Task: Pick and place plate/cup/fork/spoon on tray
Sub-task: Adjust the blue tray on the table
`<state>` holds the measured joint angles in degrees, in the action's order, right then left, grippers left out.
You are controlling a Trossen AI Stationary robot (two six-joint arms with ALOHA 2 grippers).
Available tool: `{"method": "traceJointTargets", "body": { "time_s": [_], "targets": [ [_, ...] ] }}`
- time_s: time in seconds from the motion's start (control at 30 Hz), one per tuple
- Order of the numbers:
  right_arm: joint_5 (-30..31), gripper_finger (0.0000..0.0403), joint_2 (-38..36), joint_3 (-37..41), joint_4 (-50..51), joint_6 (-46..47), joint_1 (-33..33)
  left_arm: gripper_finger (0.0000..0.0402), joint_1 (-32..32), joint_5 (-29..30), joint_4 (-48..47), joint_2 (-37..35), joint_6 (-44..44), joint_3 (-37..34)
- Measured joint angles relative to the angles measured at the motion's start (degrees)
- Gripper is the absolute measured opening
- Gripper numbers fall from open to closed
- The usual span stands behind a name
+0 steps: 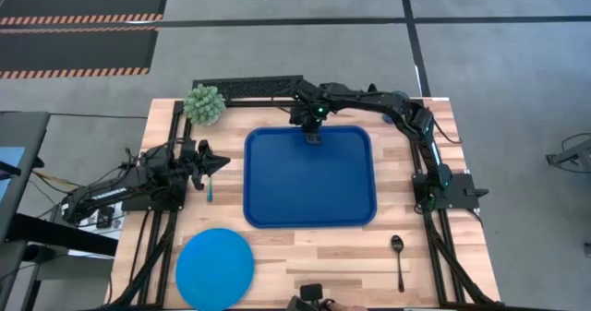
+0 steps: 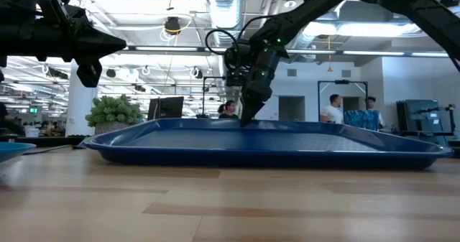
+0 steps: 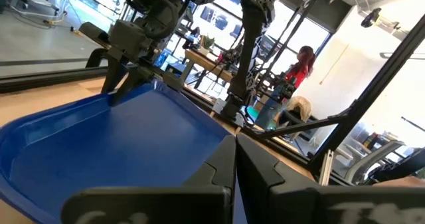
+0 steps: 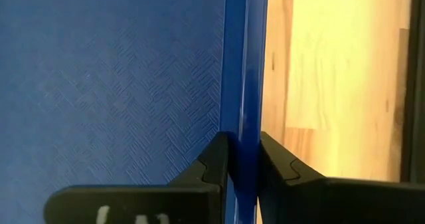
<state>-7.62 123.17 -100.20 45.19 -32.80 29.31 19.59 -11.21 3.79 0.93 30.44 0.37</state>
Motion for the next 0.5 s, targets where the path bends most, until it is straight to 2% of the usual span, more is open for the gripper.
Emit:
{"method": "traceJointTargets", "body": {
  "time_s": [0.5],
  "targets": [
    [-0.13,0.0059,-0.07,1.07,-2.51,0.87,-0.36,0.0,0.0,-0.01,-0.01,0.0,0.0,0.0]
  ]
}}
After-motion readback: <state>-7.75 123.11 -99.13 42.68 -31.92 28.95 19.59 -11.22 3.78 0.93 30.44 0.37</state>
